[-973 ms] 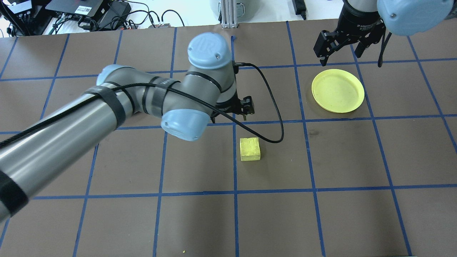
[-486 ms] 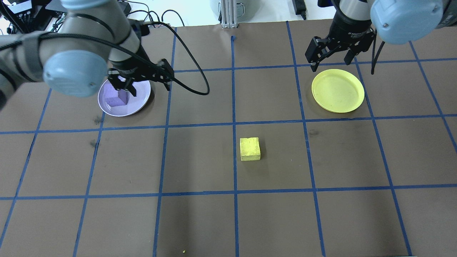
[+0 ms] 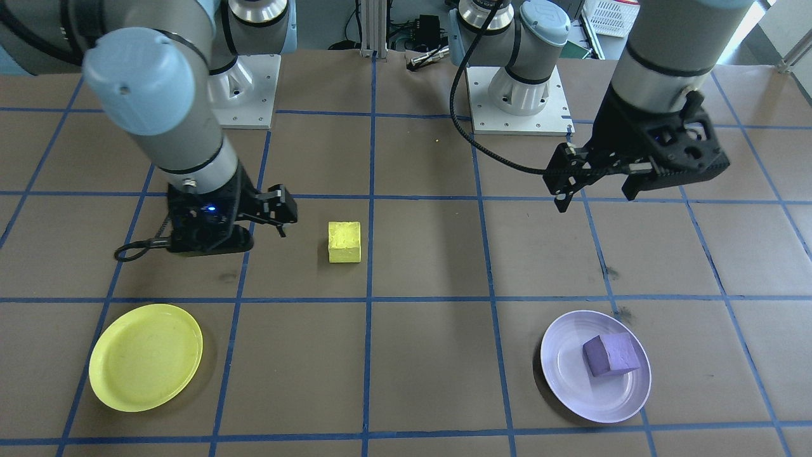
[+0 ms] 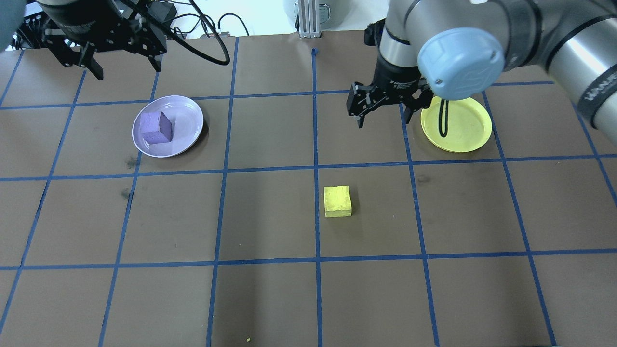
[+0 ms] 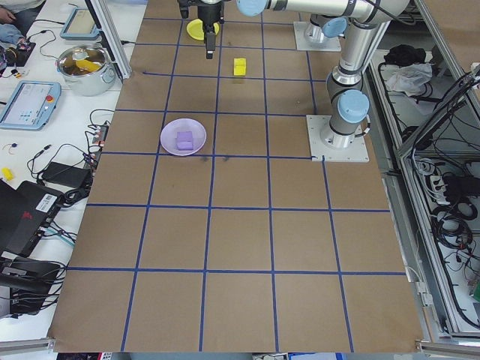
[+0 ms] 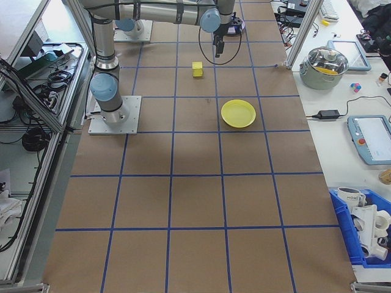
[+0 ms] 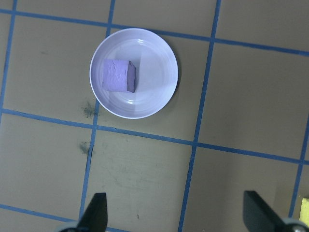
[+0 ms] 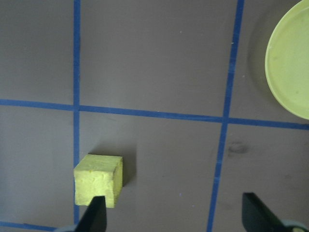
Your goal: Sort blocks by color into plates
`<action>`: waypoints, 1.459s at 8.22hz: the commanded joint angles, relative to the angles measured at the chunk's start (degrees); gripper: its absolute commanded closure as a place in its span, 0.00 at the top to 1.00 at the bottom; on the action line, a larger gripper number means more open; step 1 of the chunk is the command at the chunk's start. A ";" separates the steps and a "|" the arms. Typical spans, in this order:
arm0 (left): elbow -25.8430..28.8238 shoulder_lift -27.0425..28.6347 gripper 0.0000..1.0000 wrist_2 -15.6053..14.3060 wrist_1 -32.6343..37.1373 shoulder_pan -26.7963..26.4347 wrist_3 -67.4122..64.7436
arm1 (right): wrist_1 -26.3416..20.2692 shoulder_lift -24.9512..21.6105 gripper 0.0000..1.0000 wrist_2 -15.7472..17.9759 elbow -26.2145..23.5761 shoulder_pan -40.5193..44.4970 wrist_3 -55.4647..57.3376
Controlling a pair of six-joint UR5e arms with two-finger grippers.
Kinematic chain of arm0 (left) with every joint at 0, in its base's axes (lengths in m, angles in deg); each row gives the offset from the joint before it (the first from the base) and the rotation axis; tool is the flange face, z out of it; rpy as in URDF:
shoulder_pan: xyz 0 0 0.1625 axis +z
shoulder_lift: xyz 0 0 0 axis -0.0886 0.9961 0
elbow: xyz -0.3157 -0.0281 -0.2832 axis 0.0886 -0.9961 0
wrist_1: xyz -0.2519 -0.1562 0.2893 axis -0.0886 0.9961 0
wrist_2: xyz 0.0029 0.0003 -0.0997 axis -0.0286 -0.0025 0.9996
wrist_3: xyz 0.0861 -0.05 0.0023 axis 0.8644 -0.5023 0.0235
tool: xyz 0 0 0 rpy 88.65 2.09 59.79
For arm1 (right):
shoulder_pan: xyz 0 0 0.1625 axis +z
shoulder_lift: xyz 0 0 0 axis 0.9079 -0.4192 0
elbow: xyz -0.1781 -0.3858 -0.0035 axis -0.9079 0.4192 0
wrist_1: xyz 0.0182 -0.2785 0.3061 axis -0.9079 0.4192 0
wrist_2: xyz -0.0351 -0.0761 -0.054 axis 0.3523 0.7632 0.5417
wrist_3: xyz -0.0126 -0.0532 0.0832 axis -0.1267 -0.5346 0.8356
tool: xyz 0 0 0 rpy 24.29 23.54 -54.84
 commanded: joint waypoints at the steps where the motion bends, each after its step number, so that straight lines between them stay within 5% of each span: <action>1: 4.80 -0.10 1.00 -0.15 2.47 -0.02 -0.28 | 0.77 4.03 1.00 0.64 -1.04 7.71 8.91; 3: 4.72 -0.27 1.00 4.75 2.30 -0.02 -0.55 | 1.47 5.01 1.00 2.57 -4.62 9.40 9.46; 6: 4.63 -1.76 1.00 4.51 2.29 -1.25 -0.46 | 8.85 5.62 1.00 1.62 -13.68 9.40 9.55; 12: 4.37 -3.52 1.00 4.77 2.29 -1.26 -0.37 | 11.65 8.51 1.00 -4.35 -13.96 9.49 9.54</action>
